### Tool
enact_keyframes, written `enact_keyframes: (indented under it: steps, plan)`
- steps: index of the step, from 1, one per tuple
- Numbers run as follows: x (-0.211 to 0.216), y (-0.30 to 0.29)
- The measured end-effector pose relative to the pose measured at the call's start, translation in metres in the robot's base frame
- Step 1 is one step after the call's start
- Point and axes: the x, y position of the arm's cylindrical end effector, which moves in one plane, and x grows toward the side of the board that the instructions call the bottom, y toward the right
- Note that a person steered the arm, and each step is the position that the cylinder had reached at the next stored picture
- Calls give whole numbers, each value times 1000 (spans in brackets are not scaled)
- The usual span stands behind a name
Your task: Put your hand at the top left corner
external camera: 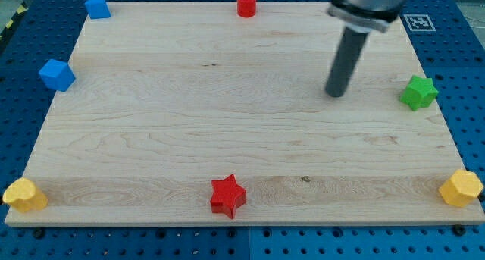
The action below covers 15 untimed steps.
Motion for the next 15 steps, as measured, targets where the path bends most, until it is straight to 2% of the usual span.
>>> enact_keyframes:
  steps: [1,3,4,7,8,10,14,15]
  plan:
    - [-3,-57]
    - [-44,-138]
    - [-75,-167]
    - [-216,-239]
    - [-231,-268]
    - [-230,-300]
    - [-231,-403]
    - [-231,-405]
